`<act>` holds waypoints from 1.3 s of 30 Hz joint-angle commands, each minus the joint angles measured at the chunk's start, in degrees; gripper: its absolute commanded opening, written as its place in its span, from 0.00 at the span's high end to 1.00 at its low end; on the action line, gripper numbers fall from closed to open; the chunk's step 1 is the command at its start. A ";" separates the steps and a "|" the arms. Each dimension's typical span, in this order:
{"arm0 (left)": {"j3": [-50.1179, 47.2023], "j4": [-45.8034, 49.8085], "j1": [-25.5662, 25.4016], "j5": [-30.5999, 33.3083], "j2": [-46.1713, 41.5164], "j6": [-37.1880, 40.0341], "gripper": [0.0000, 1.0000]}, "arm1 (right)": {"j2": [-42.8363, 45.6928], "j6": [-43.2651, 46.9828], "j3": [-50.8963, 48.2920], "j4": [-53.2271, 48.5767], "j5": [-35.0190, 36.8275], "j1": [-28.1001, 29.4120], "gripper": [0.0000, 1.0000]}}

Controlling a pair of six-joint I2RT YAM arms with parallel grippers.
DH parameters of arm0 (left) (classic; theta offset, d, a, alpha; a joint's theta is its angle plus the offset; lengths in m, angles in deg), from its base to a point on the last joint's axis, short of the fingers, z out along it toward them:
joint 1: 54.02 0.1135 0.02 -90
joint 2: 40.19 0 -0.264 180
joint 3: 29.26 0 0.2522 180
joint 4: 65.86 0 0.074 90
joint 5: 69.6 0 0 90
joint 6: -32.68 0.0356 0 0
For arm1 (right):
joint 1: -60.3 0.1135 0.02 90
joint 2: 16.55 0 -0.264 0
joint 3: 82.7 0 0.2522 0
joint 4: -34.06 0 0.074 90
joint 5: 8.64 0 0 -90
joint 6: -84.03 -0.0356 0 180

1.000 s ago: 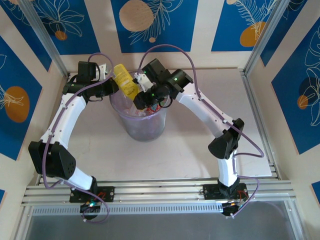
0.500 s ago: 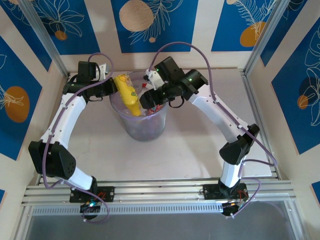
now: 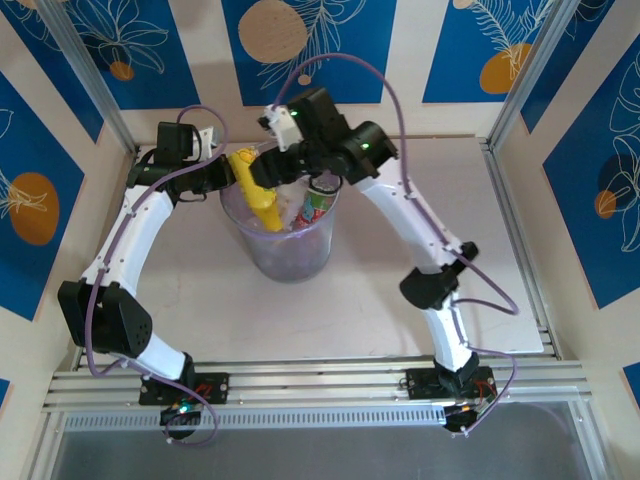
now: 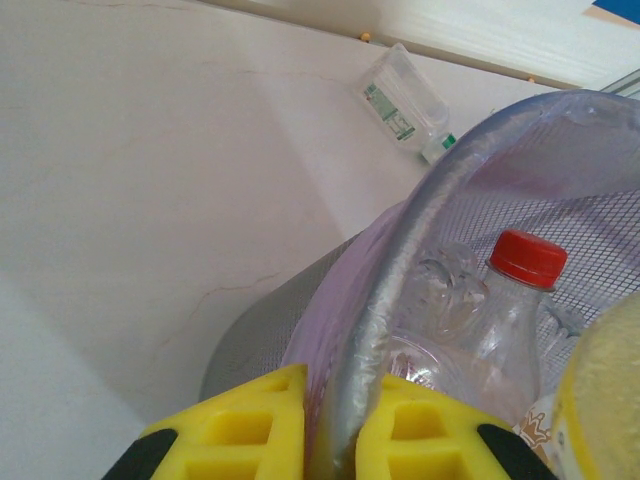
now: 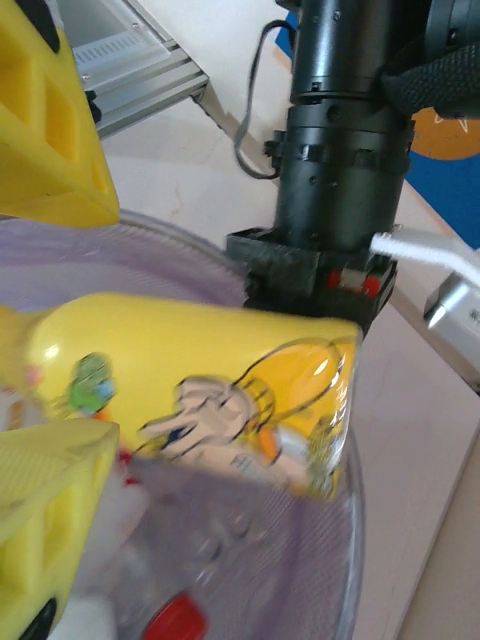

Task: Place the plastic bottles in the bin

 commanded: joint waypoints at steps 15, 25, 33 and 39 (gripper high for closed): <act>-1.32 2.45 -1.24 2.73 1.42 -0.03 1.00 | -18.46 -2.11 23.71 -15.55 12.01 -0.01 0.52; -1.02 2.31 -1.12 2.64 1.69 -0.03 1.00 | -8.04 -0.86 23.67 -14.53 0.65 -5.38 0.36; -1.10 3.50 0.25 1.83 0.98 0.99 1.00 | -4.74 1.21 23.72 -17.04 -1.01 -14.42 0.33; -1.37 7.37 5.21 1.49 -1.35 4.02 1.00 | -8.96 4.24 23.65 -18.64 -1.02 -23.56 0.30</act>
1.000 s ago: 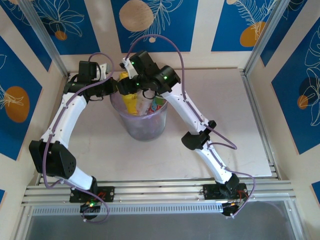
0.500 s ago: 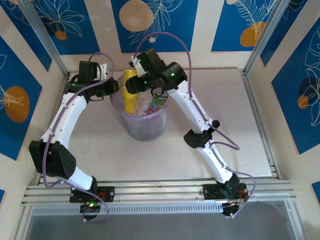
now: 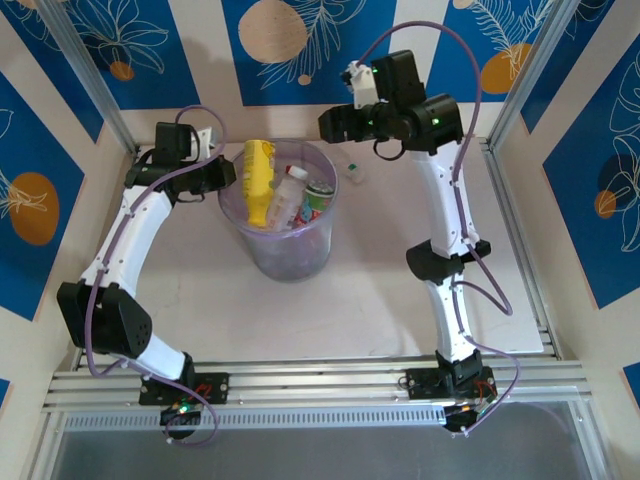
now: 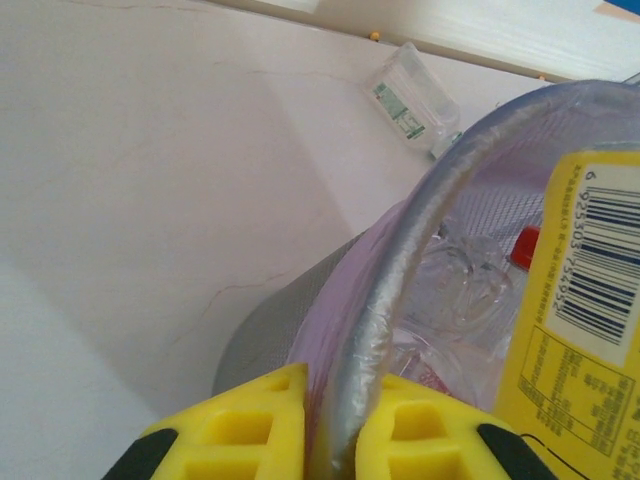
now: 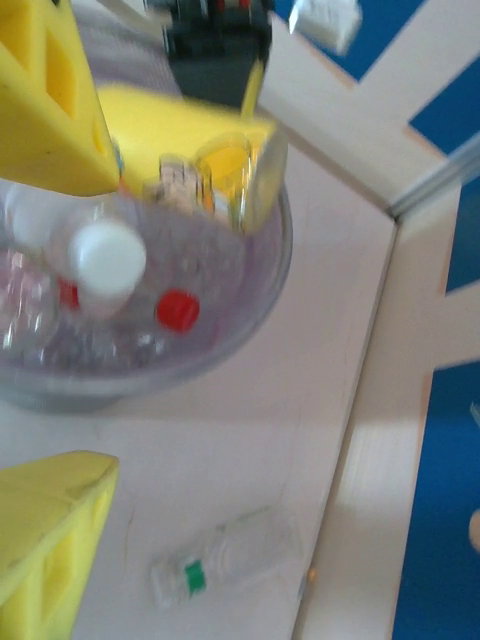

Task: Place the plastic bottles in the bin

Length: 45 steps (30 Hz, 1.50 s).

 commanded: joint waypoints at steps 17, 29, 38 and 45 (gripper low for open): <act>-0.29 10.94 8.87 0.47 -3.99 3.84 1.00 | -24.53 9.51 1.66 2.62 2.22 -10.56 0.18; -0.43 11.03 8.87 0.89 -4.31 3.82 1.00 | -34.60 8.96 1.09 8.59 2.75 -9.92 0.18; -0.50 10.27 8.79 0.71 -4.36 3.10 1.00 | -37.91 8.09 -2.00 12.40 3.07 -11.30 0.18; -0.43 10.04 8.37 0.70 -4.14 2.77 1.00 | -37.80 7.75 -5.19 16.97 1.05 -11.96 0.19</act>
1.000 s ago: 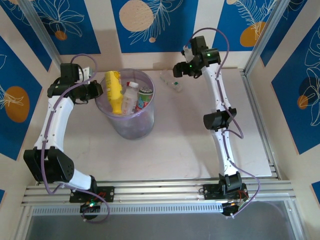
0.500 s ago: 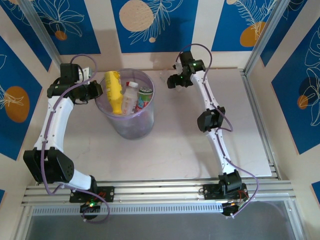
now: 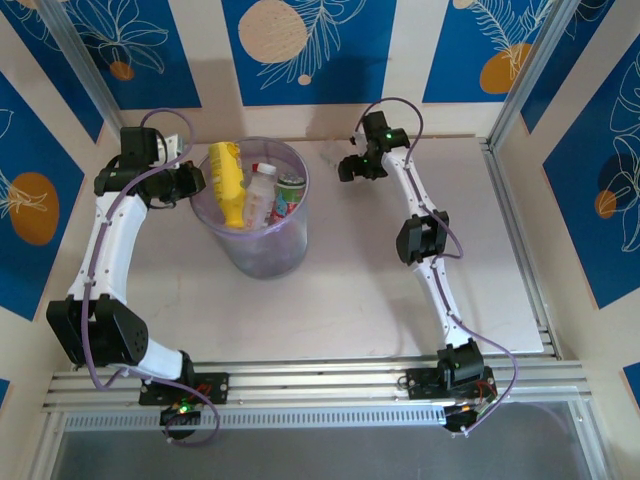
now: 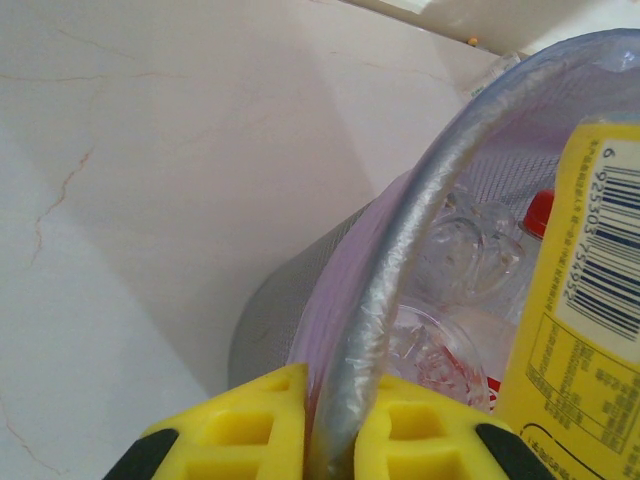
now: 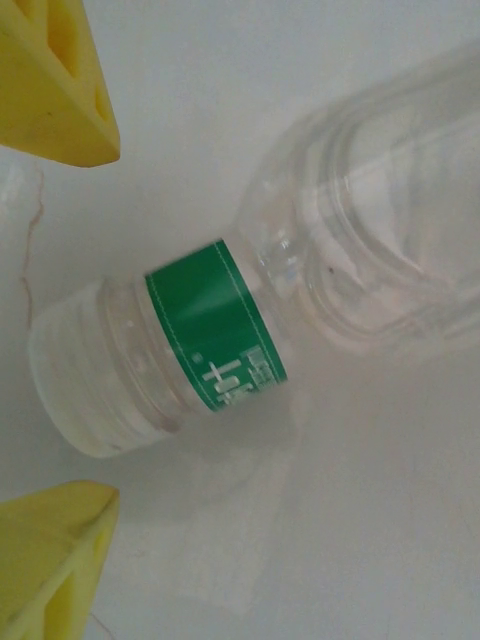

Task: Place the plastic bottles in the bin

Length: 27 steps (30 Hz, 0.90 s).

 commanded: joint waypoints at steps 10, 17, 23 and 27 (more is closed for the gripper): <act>0.21 2.65 -0.39 0.17 -0.95 0.02 1.00 | -0.97 -2.31 -3.40 2.54 -5.83 -0.11 0.29; 0.62 2.87 -0.42 0.39 -0.95 0.28 1.00 | -1.19 -2.58 -2.99 2.54 -4.91 0.00 0.38; 0.54 2.77 -0.43 0.45 -0.82 0.27 1.00 | -1.22 -2.45 -1.77 2.17 -3.99 -0.18 0.50; 0.62 2.76 -0.44 0.45 -0.86 0.28 1.00 | -1.21 -1.85 -0.27 1.04 -3.46 -0.35 0.56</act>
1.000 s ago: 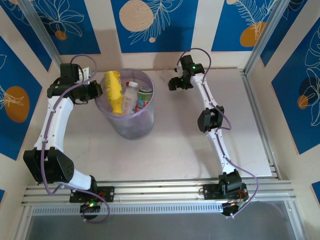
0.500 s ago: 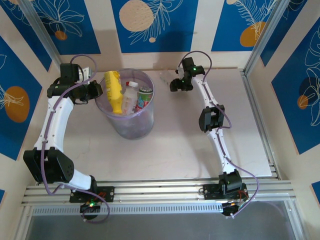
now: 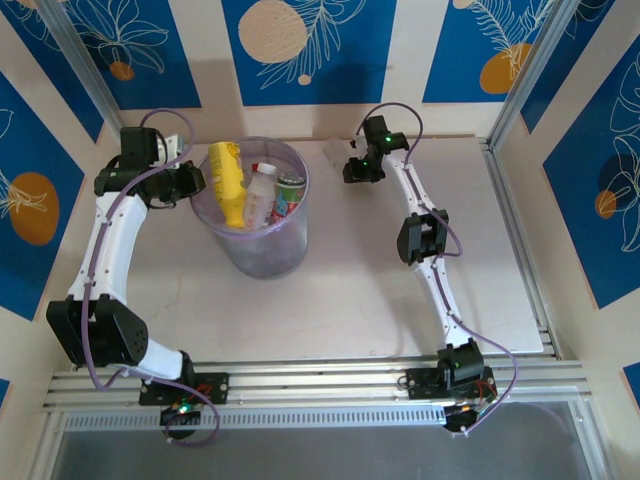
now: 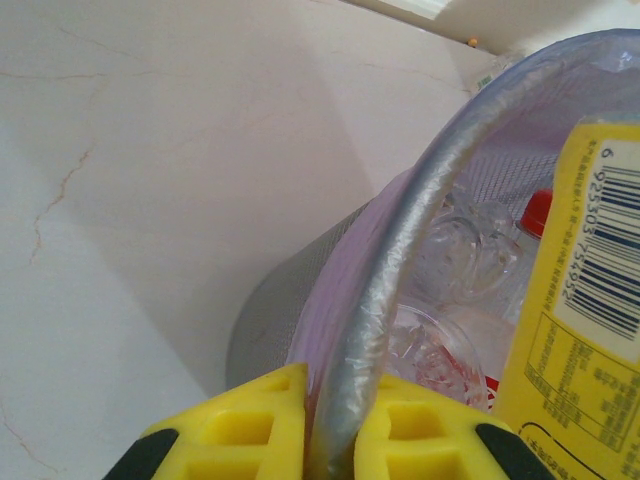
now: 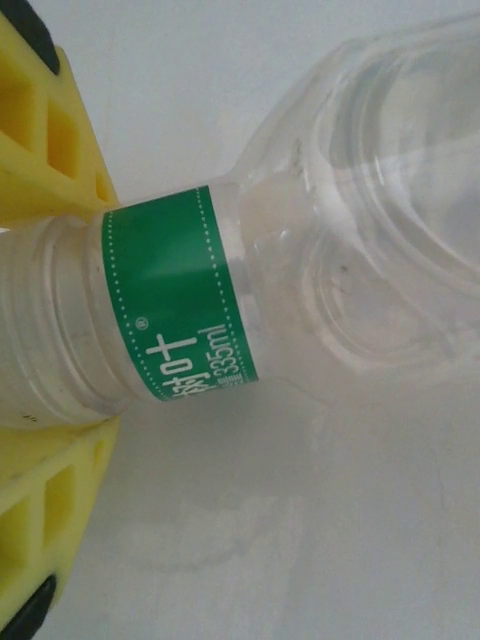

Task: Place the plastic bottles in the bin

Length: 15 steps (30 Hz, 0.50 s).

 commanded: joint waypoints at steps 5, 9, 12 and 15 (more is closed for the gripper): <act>0.62 2.57 -0.33 0.41 -0.71 0.60 1.00 | -0.09 0.80 6.68 -4.19 0.21 0.09 0.58; 0.71 2.47 -0.34 0.34 -0.67 0.51 1.00 | 3.51 1.39 7.60 -5.61 0.96 0.23 0.67; 0.80 2.47 -0.33 0.34 -0.71 0.52 1.00 | 6.85 1.34 7.83 -7.27 1.38 0.31 0.70; 0.80 2.35 -0.31 0.09 -0.62 0.41 1.00 | 10.07 1.79 8.19 -10.01 1.70 0.64 0.70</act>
